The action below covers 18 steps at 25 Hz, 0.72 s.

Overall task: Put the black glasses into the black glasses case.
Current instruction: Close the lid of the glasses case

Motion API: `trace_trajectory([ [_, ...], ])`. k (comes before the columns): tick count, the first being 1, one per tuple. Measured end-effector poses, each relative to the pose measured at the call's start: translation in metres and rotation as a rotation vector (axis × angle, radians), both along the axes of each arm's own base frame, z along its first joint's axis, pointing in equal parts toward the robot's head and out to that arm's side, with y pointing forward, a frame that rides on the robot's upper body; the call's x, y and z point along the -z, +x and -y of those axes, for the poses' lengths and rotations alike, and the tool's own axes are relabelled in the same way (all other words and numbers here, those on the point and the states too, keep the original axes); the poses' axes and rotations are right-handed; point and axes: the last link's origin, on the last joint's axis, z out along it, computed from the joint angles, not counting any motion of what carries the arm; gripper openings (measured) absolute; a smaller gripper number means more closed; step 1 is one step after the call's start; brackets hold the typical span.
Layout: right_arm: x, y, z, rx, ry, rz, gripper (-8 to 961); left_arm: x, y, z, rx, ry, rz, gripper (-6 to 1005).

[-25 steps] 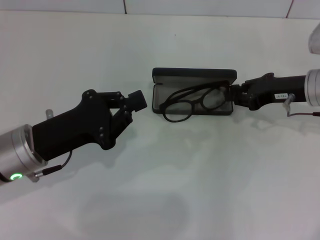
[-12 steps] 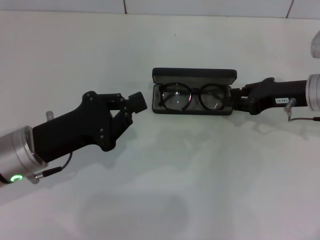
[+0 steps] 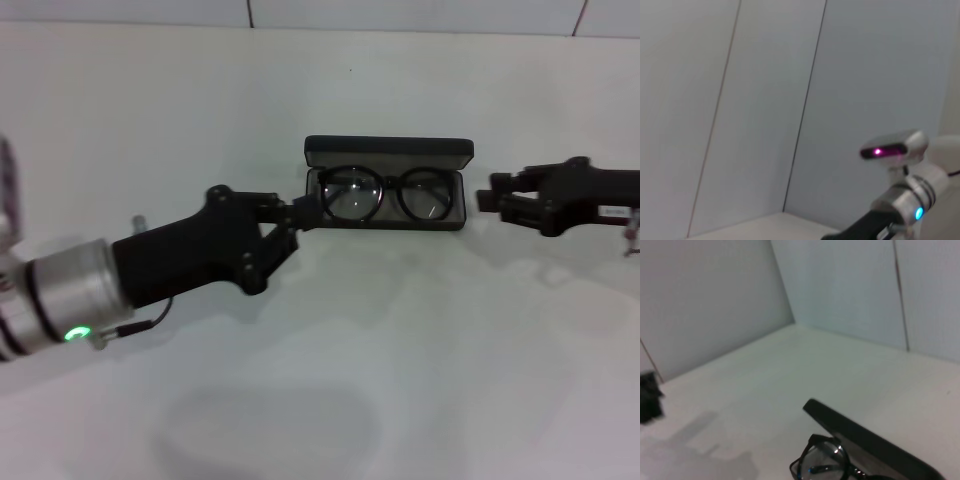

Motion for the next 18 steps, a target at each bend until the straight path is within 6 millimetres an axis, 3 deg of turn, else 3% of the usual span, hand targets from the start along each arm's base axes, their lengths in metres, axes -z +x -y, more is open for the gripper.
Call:
trace_trajectory([
  [4,-0.023,0.012,0.016,0.007,0.070,-0.035,304,0.017,0.007,-0.016,-0.007,-0.029,-0.077,65],
  [11,-0.039,0.026,0.033,0.038,0.126,-0.061,304,0.044,0.016,-0.038,0.001,-0.062,-0.248,65],
  [18,-0.043,0.035,0.039,0.056,0.139,-0.078,304,0.059,0.018,-0.060,-0.027,-0.035,-0.380,66],
])
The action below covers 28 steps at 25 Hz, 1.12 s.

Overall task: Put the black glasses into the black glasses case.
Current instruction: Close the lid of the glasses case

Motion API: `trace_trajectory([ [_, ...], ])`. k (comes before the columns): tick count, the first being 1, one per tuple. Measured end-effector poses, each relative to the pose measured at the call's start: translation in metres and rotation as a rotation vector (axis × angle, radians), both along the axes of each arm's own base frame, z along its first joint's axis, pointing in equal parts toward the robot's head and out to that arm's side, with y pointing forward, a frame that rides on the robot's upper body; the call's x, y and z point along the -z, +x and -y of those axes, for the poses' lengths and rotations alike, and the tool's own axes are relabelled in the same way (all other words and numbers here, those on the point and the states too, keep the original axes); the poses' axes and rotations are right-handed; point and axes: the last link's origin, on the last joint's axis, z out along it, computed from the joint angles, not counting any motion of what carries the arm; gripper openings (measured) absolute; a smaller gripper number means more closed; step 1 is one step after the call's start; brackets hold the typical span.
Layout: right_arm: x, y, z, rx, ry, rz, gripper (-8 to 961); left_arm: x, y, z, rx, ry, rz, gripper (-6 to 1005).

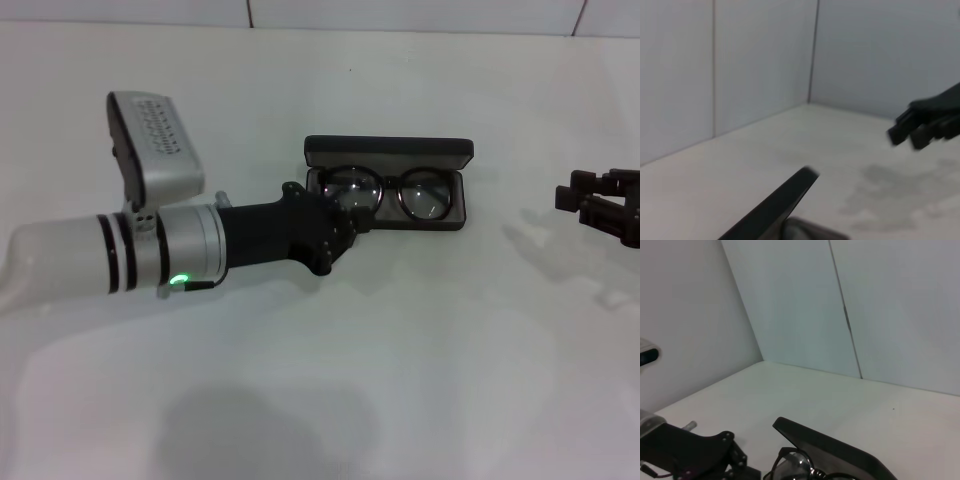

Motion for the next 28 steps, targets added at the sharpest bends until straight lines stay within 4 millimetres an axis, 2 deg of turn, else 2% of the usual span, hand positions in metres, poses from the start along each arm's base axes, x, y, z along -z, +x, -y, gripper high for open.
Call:
trace_trajectory([
  [9,0.000,-0.002,-0.003,-0.010,0.004,0.003,303,0.002,-0.004,-0.013,-0.024,0.044,-0.076,67],
  [28,0.002,-0.004,-0.006,-0.036,0.020,0.000,304,0.007,-0.008,-0.015,-0.023,0.046,-0.139,68],
])
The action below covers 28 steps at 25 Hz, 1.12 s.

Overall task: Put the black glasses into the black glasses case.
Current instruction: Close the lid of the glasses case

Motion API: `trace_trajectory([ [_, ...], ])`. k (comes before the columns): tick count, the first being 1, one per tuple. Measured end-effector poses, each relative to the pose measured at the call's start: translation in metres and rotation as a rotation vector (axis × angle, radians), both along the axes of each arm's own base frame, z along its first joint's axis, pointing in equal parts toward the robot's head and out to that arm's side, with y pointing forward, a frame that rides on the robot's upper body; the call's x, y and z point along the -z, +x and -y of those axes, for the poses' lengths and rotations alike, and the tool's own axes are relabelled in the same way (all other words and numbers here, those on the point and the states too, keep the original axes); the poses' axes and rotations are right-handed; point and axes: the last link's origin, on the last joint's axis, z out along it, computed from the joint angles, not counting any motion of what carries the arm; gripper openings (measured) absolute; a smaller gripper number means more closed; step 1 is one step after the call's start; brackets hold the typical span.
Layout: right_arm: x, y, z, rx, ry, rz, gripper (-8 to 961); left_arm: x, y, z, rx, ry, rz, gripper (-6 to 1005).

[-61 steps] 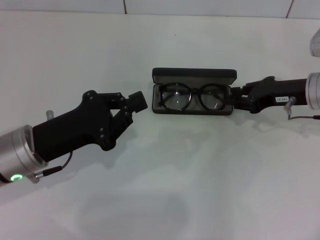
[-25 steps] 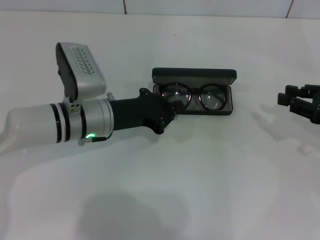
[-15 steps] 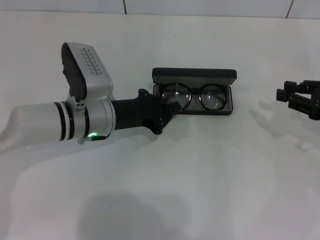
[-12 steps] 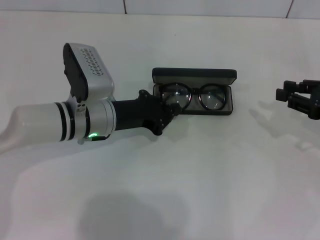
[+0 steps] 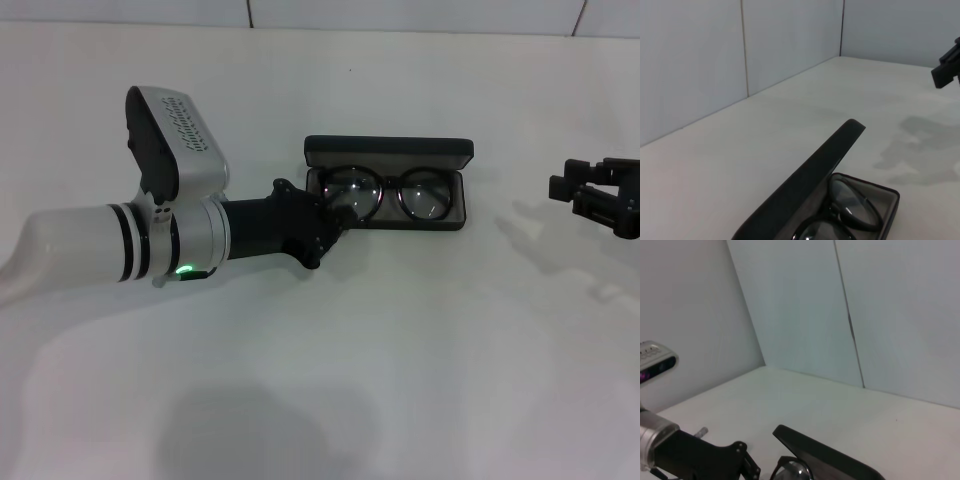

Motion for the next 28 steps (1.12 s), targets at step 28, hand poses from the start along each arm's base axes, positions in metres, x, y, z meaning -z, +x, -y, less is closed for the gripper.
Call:
trace_trajectory([
  [28,0.0026,0.0013,0.0019,-0.001,-0.004,-0.020,302,0.0039,-0.0034,0.0006,-0.027,0.009,-0.011,71],
])
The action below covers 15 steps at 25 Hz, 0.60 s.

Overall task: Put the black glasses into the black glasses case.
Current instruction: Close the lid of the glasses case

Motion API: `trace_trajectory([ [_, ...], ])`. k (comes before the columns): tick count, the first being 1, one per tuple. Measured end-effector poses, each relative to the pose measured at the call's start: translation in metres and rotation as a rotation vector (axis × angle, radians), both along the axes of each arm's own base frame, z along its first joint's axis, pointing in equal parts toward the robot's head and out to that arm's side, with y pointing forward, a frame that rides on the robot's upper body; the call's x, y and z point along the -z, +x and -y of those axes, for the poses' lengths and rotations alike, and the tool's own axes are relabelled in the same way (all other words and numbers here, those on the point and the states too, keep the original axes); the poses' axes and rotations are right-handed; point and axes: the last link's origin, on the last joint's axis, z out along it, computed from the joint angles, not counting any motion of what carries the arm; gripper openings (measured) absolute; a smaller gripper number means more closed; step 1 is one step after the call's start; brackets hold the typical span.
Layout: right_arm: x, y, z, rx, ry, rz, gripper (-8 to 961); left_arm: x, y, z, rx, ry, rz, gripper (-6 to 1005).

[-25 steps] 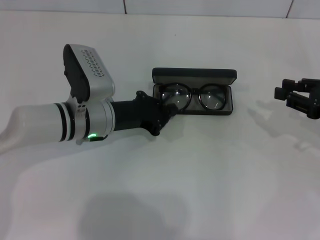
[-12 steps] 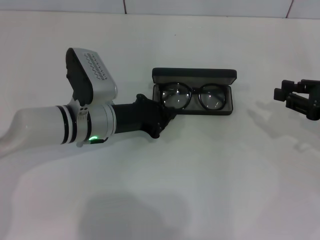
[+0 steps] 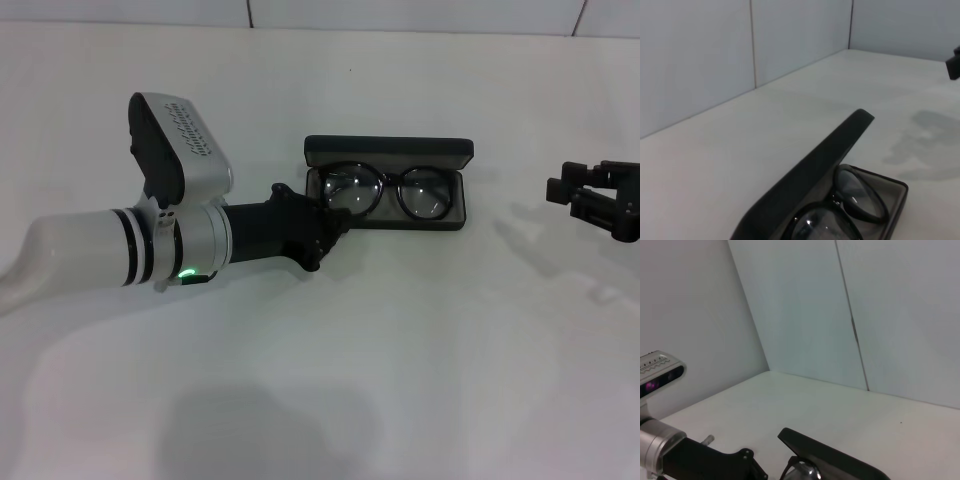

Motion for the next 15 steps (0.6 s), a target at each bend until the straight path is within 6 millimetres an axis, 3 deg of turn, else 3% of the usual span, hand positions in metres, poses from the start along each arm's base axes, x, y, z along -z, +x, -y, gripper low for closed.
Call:
trace_trajectory([
  [10,0.003,0.001,0.001,-0.004,-0.005,0.000,296,-0.002,0.003,0.000,-0.005,0.007,0.040,71],
  [15,0.000,0.004,0.006,-0.004,-0.010,-0.010,298,-0.009,0.023,0.007,0.063,-0.045,0.165,72],
])
